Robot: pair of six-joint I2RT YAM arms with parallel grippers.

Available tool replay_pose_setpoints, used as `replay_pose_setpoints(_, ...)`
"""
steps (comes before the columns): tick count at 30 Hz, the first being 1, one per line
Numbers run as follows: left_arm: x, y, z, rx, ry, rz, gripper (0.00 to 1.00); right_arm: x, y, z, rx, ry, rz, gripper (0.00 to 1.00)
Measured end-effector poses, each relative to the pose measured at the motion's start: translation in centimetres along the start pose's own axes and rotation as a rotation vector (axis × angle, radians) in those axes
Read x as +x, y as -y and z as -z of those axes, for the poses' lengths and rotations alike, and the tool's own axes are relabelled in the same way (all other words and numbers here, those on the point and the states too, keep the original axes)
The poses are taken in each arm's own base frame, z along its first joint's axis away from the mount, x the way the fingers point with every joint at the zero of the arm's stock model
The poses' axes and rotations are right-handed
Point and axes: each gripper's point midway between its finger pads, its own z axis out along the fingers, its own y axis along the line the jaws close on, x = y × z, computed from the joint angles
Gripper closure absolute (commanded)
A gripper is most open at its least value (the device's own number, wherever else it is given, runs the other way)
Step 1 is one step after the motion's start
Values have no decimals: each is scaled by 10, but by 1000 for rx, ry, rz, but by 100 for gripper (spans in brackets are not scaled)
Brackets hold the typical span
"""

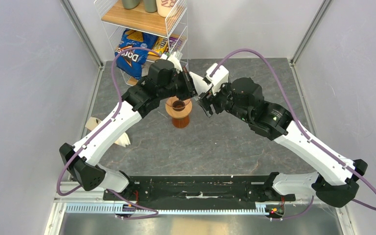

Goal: Place the coffee filter in the dripper

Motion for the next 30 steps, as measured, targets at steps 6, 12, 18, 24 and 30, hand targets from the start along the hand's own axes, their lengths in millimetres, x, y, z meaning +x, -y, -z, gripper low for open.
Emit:
replay_pose_setpoints(6,-1,3,0,9,5,17,98,4,18,-4,107,-5,45,41)
replay_pose_setpoints(12,0,4,0,14,0,26,98,-3,35,-4,209,22,57,50)
replay_pose_setpoints(18,0,4,0,13,0,38,98,-4,43,-3,253,29,65,23)
replay_pose_setpoints(24,0,4,-1,10,0,59,98,-2,33,-5,191,24,82,28)
replay_pose_setpoints(30,-3,1,-1,3,5,88,98,8,42,-4,241,-27,121,42)
